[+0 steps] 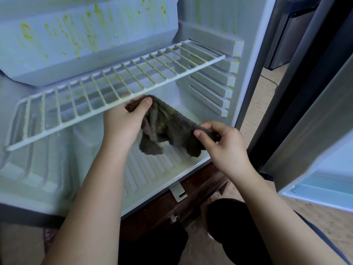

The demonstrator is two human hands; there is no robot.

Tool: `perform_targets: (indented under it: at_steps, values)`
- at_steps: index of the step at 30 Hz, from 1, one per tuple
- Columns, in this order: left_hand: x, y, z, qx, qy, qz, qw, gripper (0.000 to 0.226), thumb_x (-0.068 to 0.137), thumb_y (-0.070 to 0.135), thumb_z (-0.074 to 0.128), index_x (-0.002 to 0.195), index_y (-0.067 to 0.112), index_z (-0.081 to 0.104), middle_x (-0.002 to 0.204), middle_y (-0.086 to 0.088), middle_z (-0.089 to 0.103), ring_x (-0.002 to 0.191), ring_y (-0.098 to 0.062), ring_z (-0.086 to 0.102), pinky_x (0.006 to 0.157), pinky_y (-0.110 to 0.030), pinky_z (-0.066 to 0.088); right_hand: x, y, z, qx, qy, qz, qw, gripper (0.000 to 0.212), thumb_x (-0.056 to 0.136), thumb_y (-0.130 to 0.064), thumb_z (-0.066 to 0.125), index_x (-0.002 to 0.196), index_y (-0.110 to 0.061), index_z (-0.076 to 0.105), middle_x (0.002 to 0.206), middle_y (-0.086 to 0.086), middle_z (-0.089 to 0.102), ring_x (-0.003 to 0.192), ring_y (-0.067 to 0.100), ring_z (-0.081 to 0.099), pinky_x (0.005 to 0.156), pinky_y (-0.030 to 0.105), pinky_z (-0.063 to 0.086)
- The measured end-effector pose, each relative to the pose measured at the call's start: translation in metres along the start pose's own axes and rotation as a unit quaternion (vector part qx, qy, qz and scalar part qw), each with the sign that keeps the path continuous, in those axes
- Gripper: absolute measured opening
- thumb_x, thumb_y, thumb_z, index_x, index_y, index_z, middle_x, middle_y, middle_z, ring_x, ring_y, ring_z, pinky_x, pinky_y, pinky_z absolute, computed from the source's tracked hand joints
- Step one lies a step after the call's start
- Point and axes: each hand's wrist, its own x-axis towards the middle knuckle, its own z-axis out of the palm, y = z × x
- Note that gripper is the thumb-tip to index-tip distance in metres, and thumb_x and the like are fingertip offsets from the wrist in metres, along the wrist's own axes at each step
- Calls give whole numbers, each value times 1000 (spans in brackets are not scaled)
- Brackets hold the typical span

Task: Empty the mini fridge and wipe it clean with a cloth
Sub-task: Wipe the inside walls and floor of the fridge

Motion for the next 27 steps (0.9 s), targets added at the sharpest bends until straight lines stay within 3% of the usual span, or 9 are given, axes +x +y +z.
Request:
perform_targets:
  at_steps: [3, 5, 8, 10, 12, 15, 18, 21, 27]
  values:
    - [-1, -6, 1, 183, 20, 77, 980, 14, 81, 28, 74, 90, 26, 63, 92, 5, 66, 90, -17, 63, 85, -27, 45, 1, -9, 0, 167, -38, 23, 985, 7, 92, -13, 63, 86, -15, 68, 70, -6, 68, 65, 7, 63, 63, 19, 46]
    - [-5, -1, 4, 215, -2, 89, 973, 22, 80, 29, 77, 86, 24, 56, 87, 6, 60, 81, -16, 59, 76, -25, 40, 4, -14, -1, 210, -50, 14, 976, 8, 93, -8, 61, 89, -12, 67, 72, -7, 68, 67, 4, 62, 63, 14, 45]
    - [-11, 9, 8, 126, -165, 41, 977, 22, 78, 42, 76, 82, 26, 62, 83, 7, 67, 80, -15, 64, 77, -27, 46, 7, -17, -3, 194, -53, -17, 979, 11, 93, -7, 60, 89, -15, 67, 73, -10, 68, 69, 2, 62, 66, 14, 45]
    - [-18, 12, 14, 100, -288, 13, 952, 35, 68, 51, 75, 90, 24, 67, 91, 5, 72, 91, -16, 67, 84, -28, 50, 8, -17, -5, 182, -50, -35, 981, 10, 93, -11, 60, 93, -16, 68, 80, -6, 71, 75, 5, 65, 69, 17, 47]
    - [-26, 10, 25, 101, -334, 10, 937, 42, 65, 44, 76, 94, 16, 66, 92, 2, 72, 91, -14, 68, 81, -25, 51, 9, -18, -8, 197, -43, -45, 978, 14, 91, -16, 58, 98, -19, 69, 89, -3, 73, 83, 9, 67, 73, 20, 48]
    - [-28, 6, 35, 108, -285, 36, 952, 30, 70, 35, 76, 80, 10, 62, 76, -10, 67, 67, -11, 58, 65, -29, 44, 8, -20, -12, 199, -16, -47, 979, 16, 93, -14, 58, 99, -24, 69, 88, -9, 72, 80, 3, 65, 70, 15, 47]
    - [-21, 9, 34, 121, -233, 28, 965, 28, 79, 24, 78, 64, 17, 55, 59, 6, 56, 57, -7, 48, 56, -26, 34, 5, -17, -15, 11, 86, -118, 989, 23, 92, -14, 62, 97, -37, 64, 87, -22, 67, 84, 2, 64, 76, 16, 48]
    - [-15, 4, 36, 201, -139, 12, 970, 21, 78, 24, 73, 69, 18, 56, 61, 5, 56, 63, -14, 56, 55, -27, 36, 0, -14, -12, -103, 142, -184, 967, 25, 92, -13, 59, 116, -18, 60, 110, -12, 60, 98, 9, 60, 83, 25, 51]
    - [5, -6, 55, 258, -28, -24, 966, 28, 78, 28, 71, 77, 2, 60, 73, -16, 63, 76, -32, 62, 63, -37, 44, -1, -7, -13, -100, 209, -212, 949, 33, 89, 0, 56, 121, -4, 56, 124, 3, 55, 115, 21, 54, 86, 46, 51]
